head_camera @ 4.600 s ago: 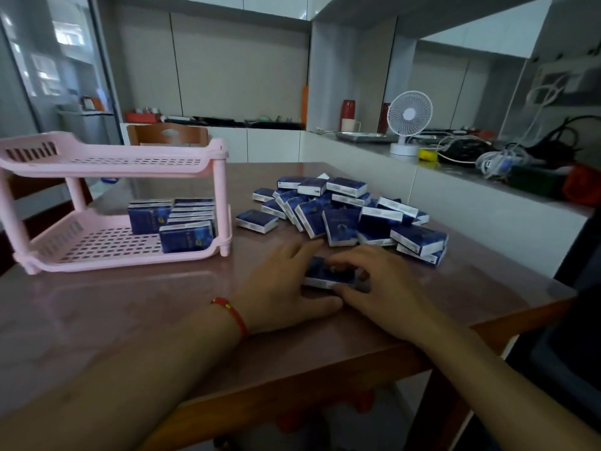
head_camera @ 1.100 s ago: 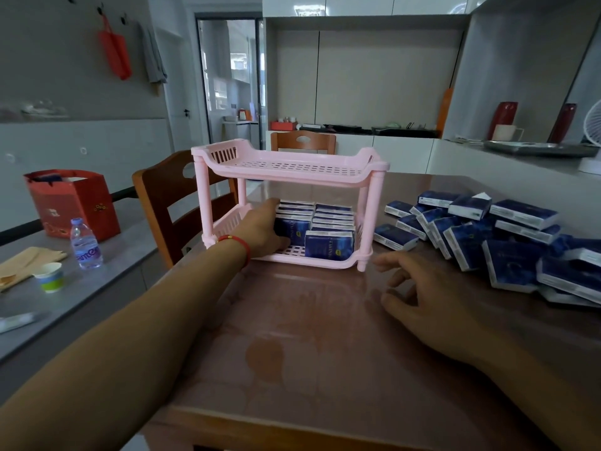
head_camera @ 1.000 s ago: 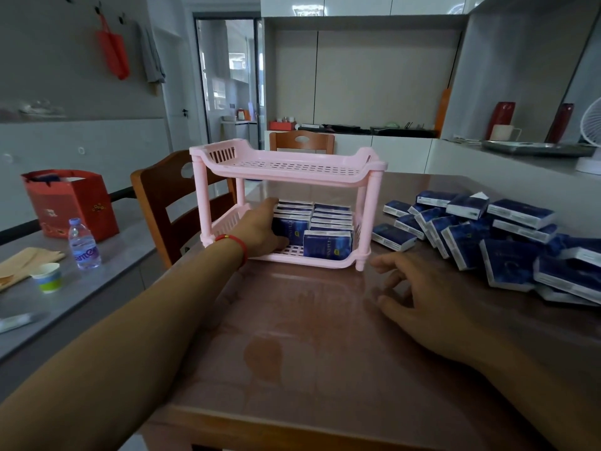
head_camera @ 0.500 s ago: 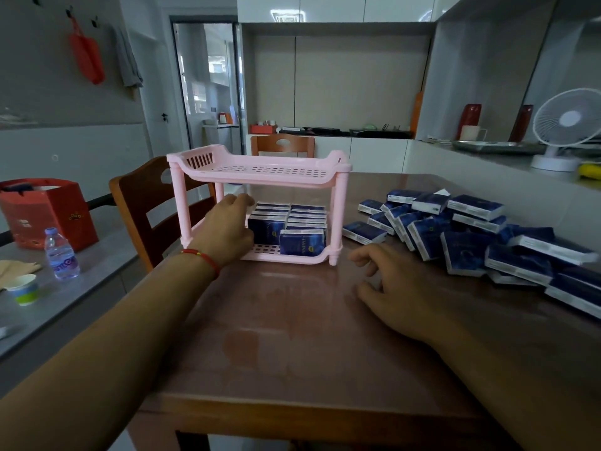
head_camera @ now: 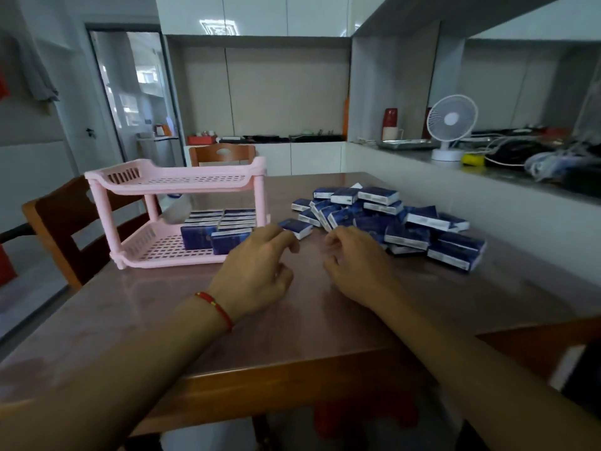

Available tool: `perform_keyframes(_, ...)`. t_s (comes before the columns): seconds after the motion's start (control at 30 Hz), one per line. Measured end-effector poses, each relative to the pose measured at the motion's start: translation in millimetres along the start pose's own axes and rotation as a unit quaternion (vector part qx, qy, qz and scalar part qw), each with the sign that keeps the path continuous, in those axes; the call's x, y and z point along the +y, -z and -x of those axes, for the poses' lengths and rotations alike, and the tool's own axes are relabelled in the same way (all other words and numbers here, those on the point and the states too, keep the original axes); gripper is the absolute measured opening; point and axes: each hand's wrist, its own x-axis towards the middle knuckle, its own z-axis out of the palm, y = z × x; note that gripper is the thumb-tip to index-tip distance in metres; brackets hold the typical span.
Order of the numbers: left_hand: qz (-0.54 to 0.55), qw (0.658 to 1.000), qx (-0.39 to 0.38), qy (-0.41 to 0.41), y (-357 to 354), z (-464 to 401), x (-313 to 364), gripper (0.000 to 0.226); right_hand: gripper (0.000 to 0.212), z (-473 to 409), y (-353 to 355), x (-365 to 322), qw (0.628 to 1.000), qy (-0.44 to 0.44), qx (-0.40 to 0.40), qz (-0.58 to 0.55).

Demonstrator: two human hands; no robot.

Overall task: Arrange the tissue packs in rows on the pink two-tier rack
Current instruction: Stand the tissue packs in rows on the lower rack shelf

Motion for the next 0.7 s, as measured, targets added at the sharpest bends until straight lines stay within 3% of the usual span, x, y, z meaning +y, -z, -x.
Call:
perform_keyframes(0.17,0.007,0.997,-0.023,-0.078,-28,-35,42,0.034,0.025,24,53,64,0.992,-0.061,0.094,0.056)
perform_keyframes(0.27,-0.024,0.993,-0.032,-0.112,-42,-56,54,0.034,0.031,24,80,106,0.977,-0.142,0.131,0.089)
perform_keyframes(0.37,-0.006,0.995,-0.025,-0.094,-57,-66,55,0.032,0.039,13,92,135,0.969,-0.183,0.093,0.134)
perform_keyframes(0.57,0.074,0.994,-0.032,-0.071,-78,-60,42,0.043,0.055,-23,78,154,0.977,-0.169,0.013,0.13)
perform_keyframes(0.63,0.106,0.992,-0.033,-0.065,-75,-57,41,0.044,0.048,-27,70,156,0.975,-0.164,0.041,0.142)
perform_keyframes(0.7,0.139,0.988,-0.032,-0.052,-76,-58,41,0.044,0.043,-27,65,160,0.972,-0.166,0.119,0.118)
